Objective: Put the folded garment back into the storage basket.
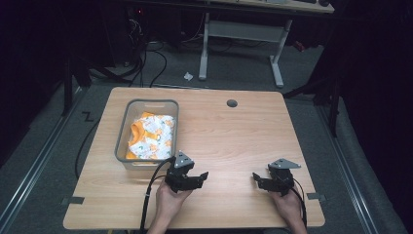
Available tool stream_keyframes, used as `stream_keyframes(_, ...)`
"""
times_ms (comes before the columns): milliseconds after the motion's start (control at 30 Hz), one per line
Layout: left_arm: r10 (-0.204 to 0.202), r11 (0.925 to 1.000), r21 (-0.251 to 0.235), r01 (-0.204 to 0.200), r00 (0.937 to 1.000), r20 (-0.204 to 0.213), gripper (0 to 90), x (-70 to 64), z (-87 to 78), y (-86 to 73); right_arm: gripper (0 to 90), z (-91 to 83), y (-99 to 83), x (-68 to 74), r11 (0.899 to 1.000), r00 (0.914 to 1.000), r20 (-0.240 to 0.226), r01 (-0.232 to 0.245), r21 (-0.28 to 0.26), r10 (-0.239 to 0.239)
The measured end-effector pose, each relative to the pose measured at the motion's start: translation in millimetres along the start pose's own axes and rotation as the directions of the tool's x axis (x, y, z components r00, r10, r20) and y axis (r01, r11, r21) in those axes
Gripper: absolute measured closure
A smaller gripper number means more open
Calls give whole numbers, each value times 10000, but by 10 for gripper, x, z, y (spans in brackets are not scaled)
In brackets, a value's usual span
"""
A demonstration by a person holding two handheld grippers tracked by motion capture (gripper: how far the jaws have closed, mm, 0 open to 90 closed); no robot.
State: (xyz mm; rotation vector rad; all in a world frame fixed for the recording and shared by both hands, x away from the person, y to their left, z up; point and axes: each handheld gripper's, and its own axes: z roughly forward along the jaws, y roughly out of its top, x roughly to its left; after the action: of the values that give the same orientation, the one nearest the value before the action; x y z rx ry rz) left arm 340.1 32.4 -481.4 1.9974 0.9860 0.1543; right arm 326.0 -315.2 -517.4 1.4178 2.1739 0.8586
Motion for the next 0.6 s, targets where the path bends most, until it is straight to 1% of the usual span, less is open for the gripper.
stream_keyframes(233, -77, 9997, 245, 77, 10000, -18, 342, -12, 103, -55, 252, 0, 0, 0, 10000, 10000, -1, 1, 1, -1)
stream_keyframes(300, -179, 9994, 310, 177, 9998, 36, 342, -17, 140, -82, 252, 0, 0, 0, 10000, 10000, 0, 1, -1, -1)
stream_keyframes(400, -152, 9990, 430, 155, 9999, -69, 343, -23, 185, -115, 253, 0, 0, 0, 10000, 10000, -6, 6, 1, -6)
stream_keyframes(467, -193, 9988, 448, 194, 9998, -22, 343, -21, 201, -126, 252, 0, 0, 0, 10000, 10000, 0, 11, -2, -11)
stream_keyframes(500, -227, 9987, 466, 229, 9997, -42, 343, -23, 215, -135, 252, 0, 0, 0, 10000, 10000, 0, 11, -2, -11)
stream_keyframes(600, -138, 9985, 536, 152, 9996, -258, 343, -26, 259, -158, 252, 1, 0, 1, 10000, 10000, 3, 11, -11, -11)
